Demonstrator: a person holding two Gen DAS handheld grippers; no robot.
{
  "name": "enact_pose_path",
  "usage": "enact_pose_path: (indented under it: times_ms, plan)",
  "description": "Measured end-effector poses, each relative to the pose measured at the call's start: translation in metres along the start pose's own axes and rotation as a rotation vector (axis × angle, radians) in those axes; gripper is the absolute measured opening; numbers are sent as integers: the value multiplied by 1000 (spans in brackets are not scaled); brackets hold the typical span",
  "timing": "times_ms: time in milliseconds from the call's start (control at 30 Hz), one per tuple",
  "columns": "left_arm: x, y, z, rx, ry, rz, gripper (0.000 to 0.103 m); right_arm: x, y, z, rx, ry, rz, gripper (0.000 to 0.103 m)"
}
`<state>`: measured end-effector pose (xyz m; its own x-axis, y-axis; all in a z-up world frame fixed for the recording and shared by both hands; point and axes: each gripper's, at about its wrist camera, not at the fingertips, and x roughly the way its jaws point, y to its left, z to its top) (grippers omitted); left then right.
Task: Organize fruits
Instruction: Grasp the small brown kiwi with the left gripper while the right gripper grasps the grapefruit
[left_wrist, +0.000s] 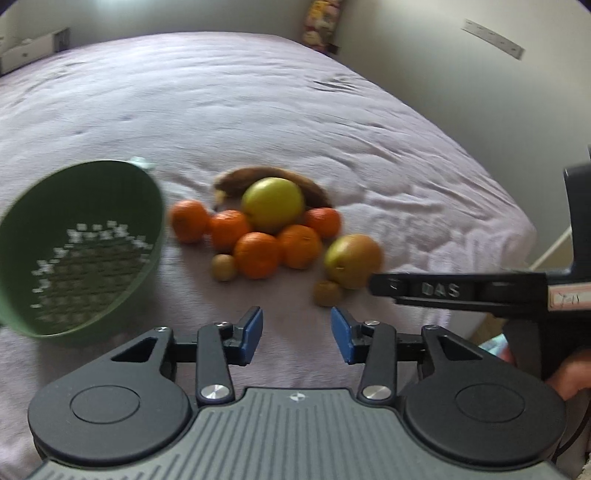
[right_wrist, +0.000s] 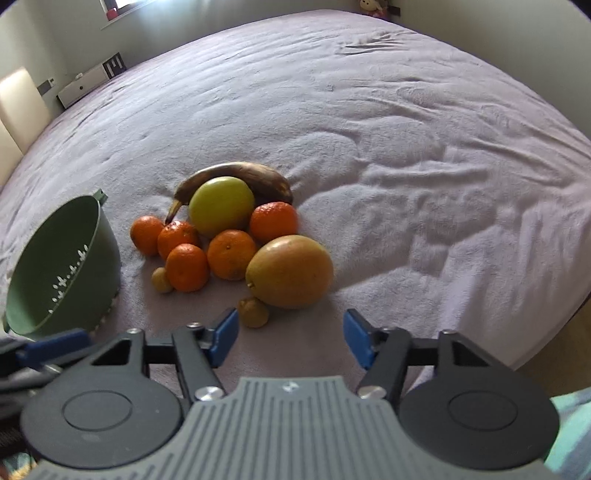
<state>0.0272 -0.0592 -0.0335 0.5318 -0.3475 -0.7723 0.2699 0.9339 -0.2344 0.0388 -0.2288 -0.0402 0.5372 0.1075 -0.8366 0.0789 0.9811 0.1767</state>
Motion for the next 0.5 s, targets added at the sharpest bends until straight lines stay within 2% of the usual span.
enact_pose_path:
  times_ms: [167,333,500]
  plan:
    - [26,-4,1,-3,33,-53,47,2,-6,5,26,-11,6,54]
    - [51,-5,5,3,50,-61,47,9,-15,11,91,-6,18,50]
    - [75,-9,9,32,59,-65,47,16,-17,13,110,4,37,50]
